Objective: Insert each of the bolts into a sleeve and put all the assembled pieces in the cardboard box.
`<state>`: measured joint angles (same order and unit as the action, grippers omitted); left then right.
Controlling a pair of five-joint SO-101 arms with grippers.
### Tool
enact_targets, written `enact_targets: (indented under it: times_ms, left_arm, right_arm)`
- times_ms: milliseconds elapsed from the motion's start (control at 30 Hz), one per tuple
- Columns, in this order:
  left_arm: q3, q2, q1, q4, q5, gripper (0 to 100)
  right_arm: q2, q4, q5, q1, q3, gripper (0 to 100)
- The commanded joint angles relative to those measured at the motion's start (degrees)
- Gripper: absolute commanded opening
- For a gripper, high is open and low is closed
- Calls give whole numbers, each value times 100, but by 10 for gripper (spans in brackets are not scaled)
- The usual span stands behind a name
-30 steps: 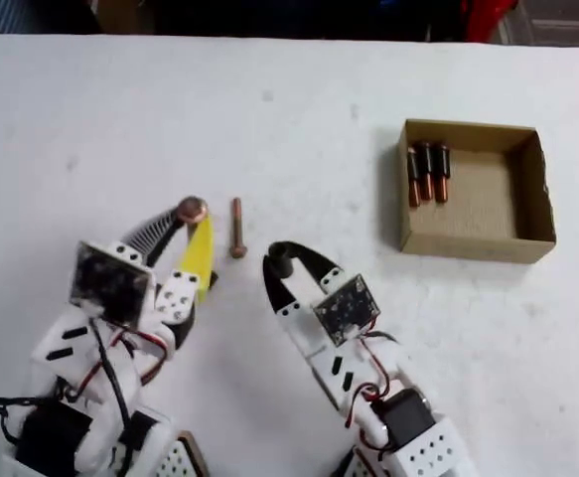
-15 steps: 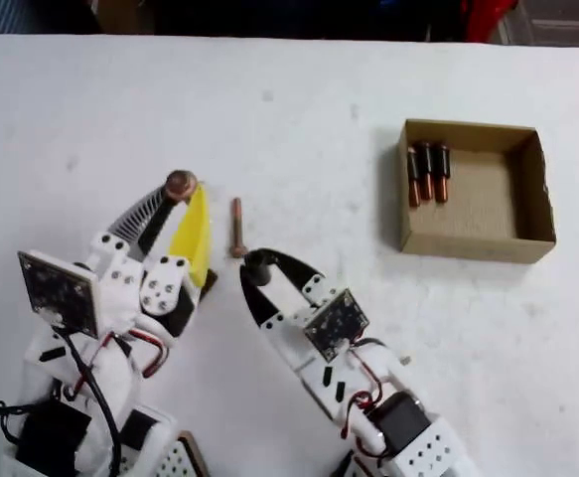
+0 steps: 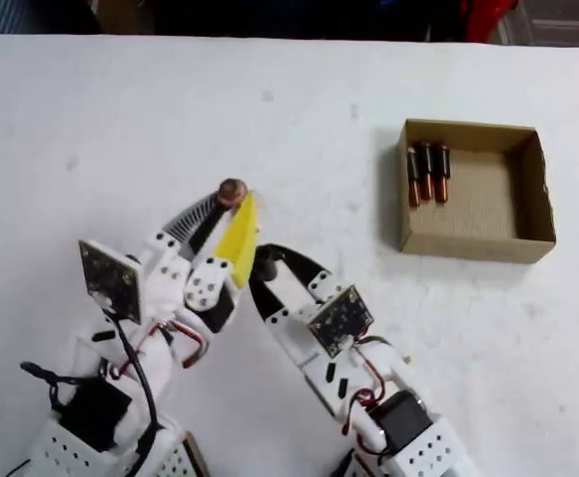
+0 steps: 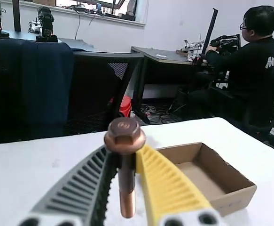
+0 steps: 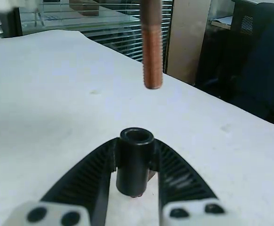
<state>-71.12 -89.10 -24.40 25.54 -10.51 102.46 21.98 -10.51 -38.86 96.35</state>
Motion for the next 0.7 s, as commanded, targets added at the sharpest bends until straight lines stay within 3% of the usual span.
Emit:
enact_targets:
  times_ms: [0, 667]
  left_arm:
    - [-44, -75, -119, -273, -70, 23]
    - [-237, -75, -127, -246, -431, 23]
  right_arm:
    - [66, -136, 35, 57, 53, 16]
    - [66, -127, 0, 268, 53, 16]
